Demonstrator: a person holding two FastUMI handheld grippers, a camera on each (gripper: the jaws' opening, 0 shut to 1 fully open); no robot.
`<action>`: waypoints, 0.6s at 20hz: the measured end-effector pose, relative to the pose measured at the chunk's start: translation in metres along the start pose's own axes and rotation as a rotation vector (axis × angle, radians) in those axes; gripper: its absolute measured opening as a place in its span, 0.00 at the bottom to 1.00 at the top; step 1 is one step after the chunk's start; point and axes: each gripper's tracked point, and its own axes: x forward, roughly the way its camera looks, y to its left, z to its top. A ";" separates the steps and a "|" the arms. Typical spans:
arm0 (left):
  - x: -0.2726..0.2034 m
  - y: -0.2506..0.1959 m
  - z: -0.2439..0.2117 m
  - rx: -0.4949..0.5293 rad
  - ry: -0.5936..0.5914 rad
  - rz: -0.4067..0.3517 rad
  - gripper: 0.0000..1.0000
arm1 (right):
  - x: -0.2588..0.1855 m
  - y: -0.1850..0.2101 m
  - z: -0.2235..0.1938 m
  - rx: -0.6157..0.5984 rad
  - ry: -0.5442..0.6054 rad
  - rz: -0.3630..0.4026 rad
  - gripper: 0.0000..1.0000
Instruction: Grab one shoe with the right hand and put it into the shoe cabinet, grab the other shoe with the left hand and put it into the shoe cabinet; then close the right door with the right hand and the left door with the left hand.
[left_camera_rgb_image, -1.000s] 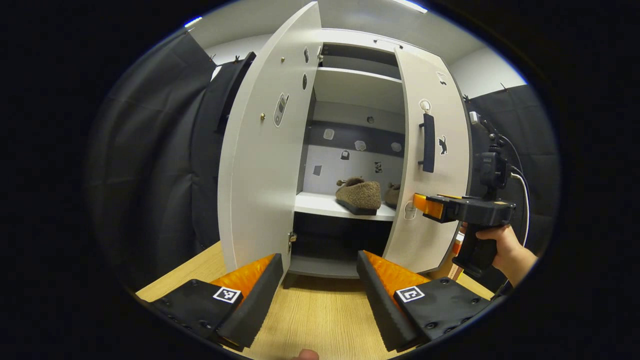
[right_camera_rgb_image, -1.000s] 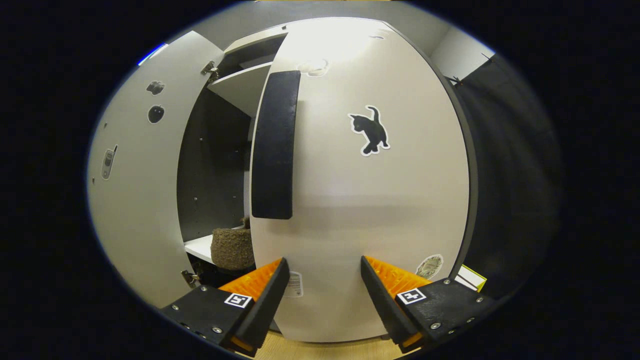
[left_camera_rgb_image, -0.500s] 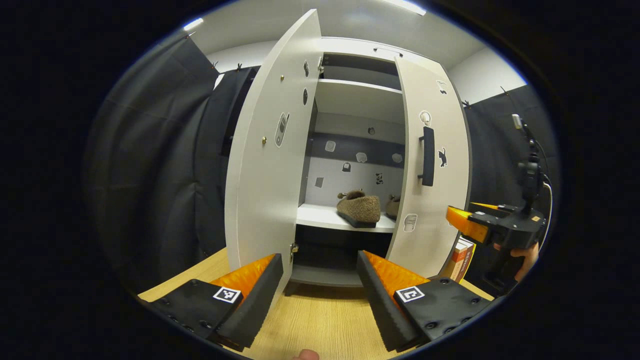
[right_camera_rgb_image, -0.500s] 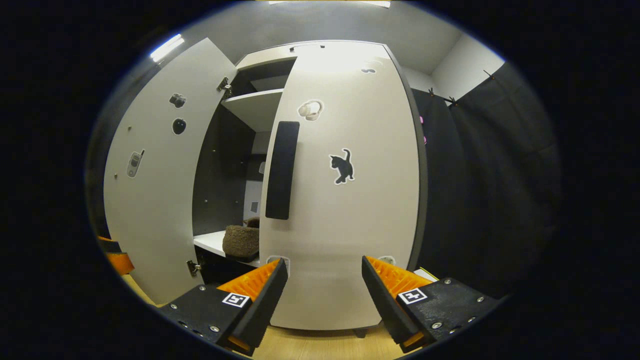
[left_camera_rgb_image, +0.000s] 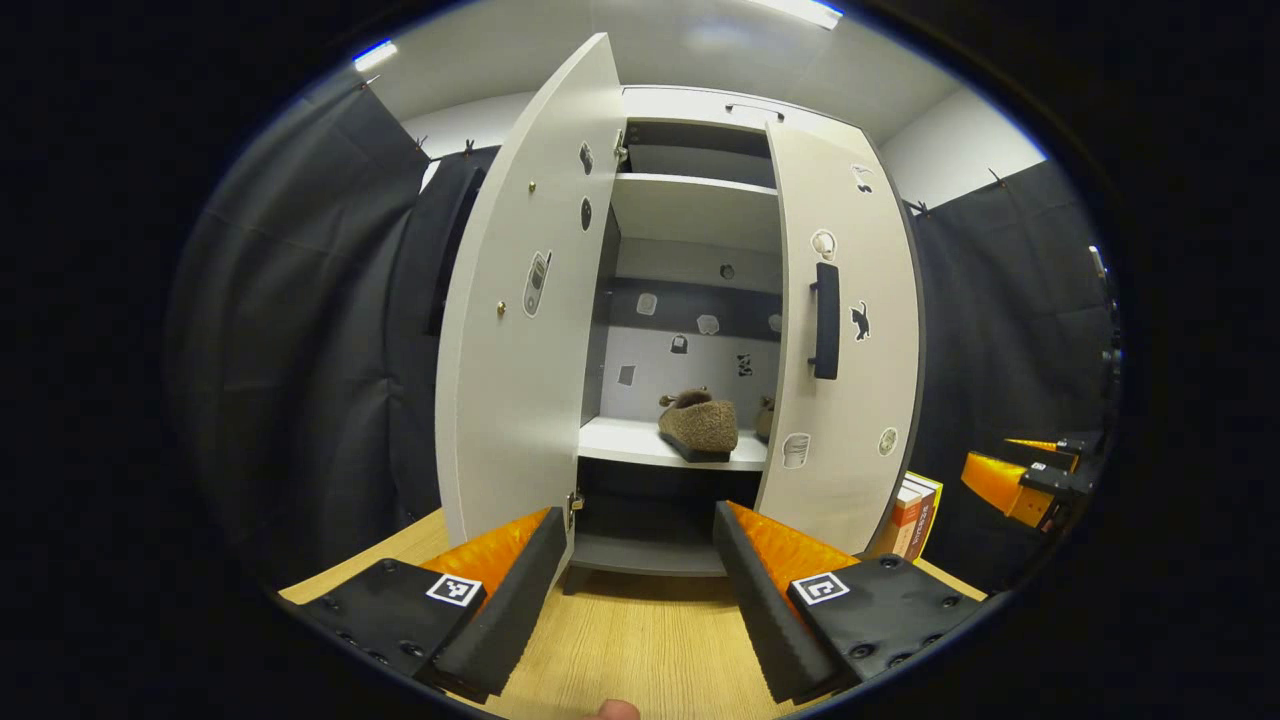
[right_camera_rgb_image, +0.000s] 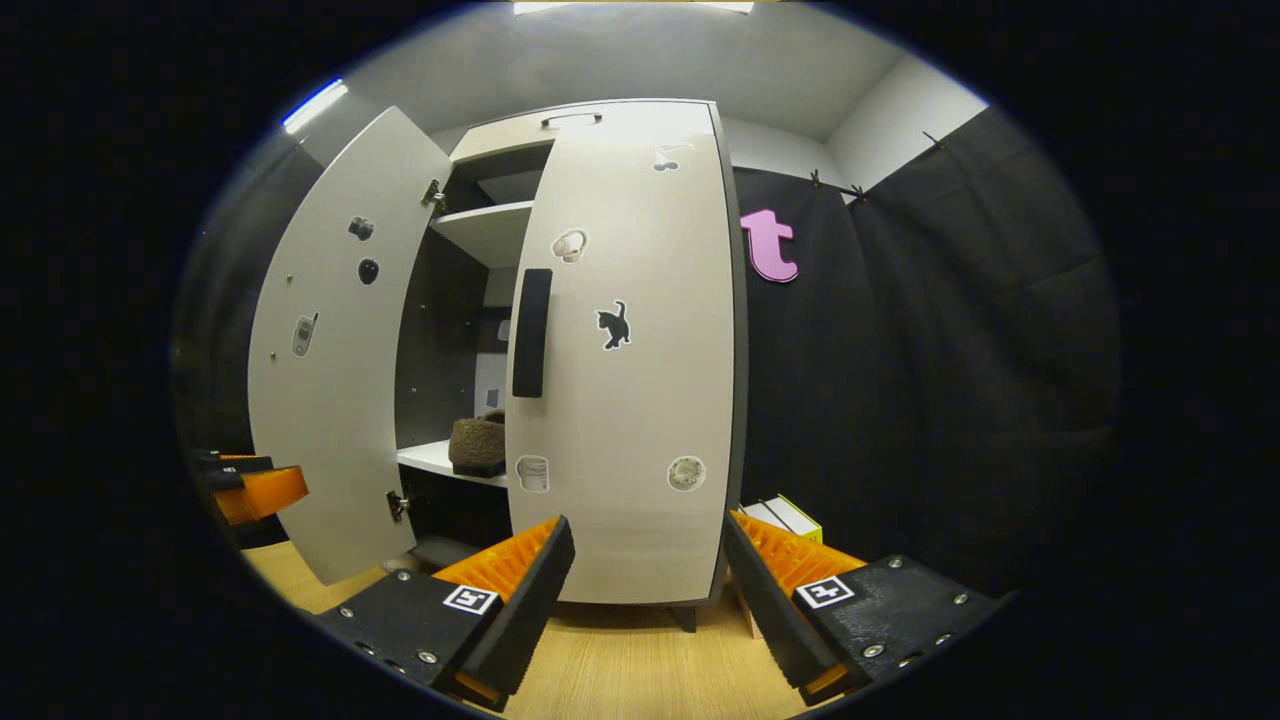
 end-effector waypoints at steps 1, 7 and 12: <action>-0.005 0.005 0.005 -0.008 -0.014 0.019 0.94 | -0.004 -0.001 -0.001 0.002 -0.005 0.000 0.93; -0.029 0.104 0.044 0.036 -0.075 0.244 0.96 | -0.005 -0.001 -0.016 0.034 0.025 0.017 0.93; -0.014 0.184 0.040 0.034 -0.038 0.397 0.99 | -0.002 0.001 -0.009 0.058 0.015 0.018 0.93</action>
